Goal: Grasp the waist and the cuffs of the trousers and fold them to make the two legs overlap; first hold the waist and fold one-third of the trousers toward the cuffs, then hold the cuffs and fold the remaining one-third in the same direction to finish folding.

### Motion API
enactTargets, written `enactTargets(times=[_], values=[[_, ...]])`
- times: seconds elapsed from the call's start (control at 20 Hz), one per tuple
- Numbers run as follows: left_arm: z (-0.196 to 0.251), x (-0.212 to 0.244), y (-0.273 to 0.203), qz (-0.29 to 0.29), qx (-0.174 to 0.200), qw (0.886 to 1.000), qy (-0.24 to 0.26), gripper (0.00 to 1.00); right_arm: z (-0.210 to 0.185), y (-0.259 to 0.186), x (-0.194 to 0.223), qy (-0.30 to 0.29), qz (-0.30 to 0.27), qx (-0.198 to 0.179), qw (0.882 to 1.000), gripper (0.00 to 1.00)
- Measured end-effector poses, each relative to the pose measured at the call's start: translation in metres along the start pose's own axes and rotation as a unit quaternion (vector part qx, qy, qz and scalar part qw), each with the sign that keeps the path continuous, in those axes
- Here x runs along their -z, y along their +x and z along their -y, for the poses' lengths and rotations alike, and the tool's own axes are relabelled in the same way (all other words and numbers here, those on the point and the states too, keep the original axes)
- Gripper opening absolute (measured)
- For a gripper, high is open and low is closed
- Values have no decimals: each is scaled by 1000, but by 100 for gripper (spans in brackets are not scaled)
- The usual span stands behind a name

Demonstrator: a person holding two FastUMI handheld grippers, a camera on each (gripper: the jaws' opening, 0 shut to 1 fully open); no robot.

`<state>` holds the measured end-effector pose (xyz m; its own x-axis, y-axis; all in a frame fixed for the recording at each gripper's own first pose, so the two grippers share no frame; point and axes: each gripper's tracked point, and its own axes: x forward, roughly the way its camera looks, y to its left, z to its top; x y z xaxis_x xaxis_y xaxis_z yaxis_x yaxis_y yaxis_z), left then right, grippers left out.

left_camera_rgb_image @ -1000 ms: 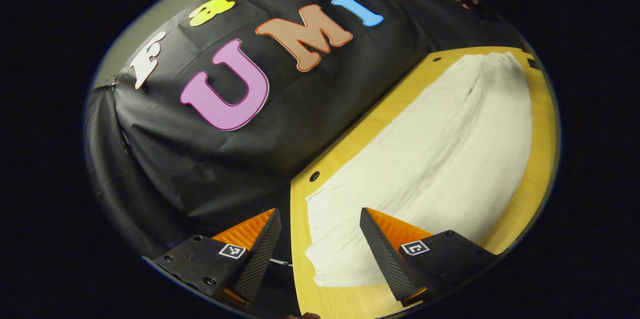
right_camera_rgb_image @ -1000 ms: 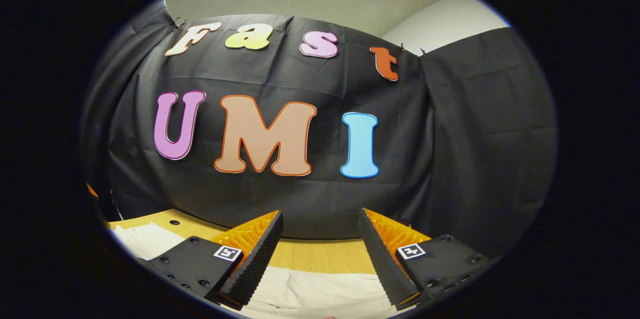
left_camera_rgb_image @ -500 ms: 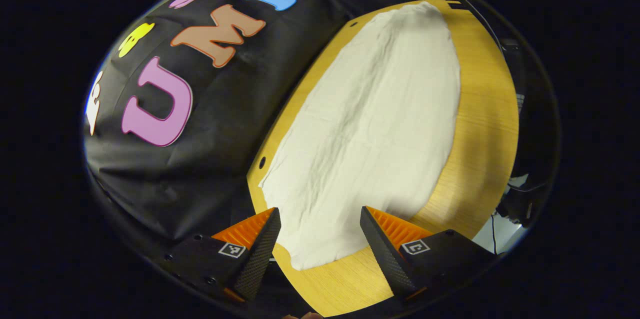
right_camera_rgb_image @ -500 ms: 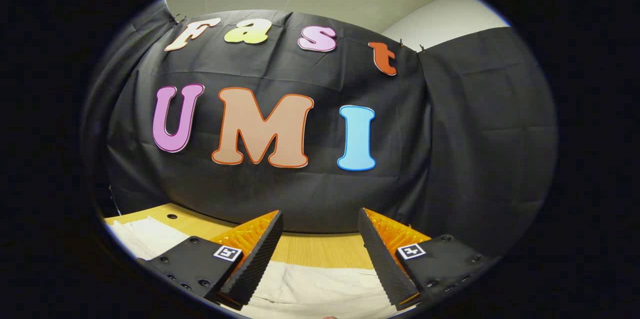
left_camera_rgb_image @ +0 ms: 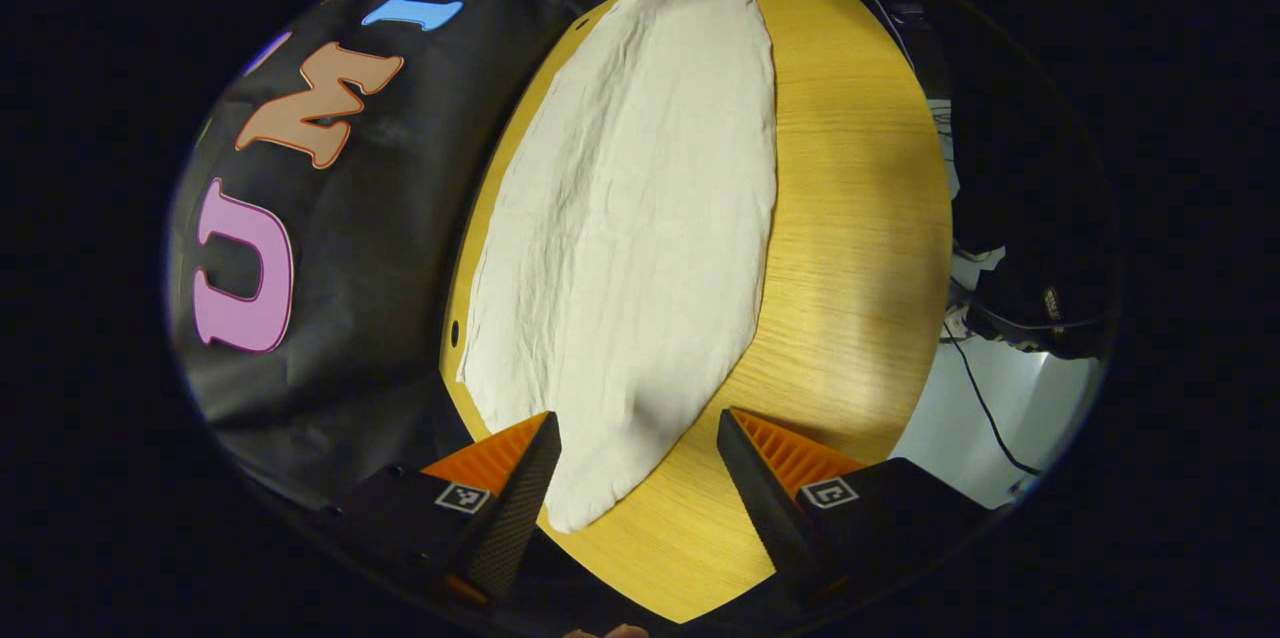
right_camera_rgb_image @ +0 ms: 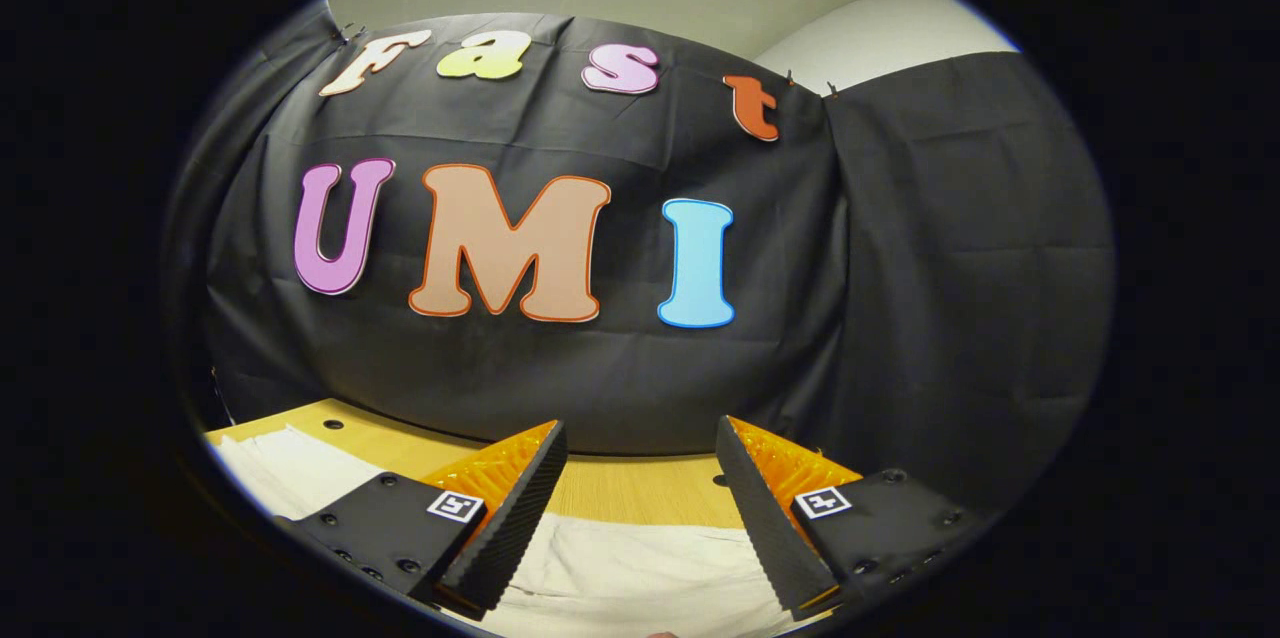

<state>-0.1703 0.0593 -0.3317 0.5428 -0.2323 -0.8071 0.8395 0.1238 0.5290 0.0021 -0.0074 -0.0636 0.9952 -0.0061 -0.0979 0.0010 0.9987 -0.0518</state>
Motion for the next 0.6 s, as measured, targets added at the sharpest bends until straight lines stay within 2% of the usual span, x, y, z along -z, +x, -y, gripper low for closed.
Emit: enactTargets(times=[0.05, 0.15, 0.25, 0.3, 0.45, 0.6], values=[[2, -2, 2, -4, 7, 1000, 14, 95, 3, 0, 0, -1, -1, 4, 1000, 96], [0, -5, 6, -4, 5, 998, 68, 87, 8, -2, 3, 3, -4, 11, 1000, 96], [-6, -10, 12, -5, 2, 993, 117, 85, 10, -3, 5, 9, -7, 16, 1000, 96], [-8, -9, 15, -7, 4, 993, 122, 85, 11, -3, 8, 9, -9, 16, 1000, 97], [-15, -7, 25, -18, 14, 995, 94, 85, 11, -7, 9, 3, -13, 18, 1000, 96], [-25, -8, 33, -23, 13, 994, 102, 85, 13, -10, 10, 1, -13, 20, 1000, 96]])
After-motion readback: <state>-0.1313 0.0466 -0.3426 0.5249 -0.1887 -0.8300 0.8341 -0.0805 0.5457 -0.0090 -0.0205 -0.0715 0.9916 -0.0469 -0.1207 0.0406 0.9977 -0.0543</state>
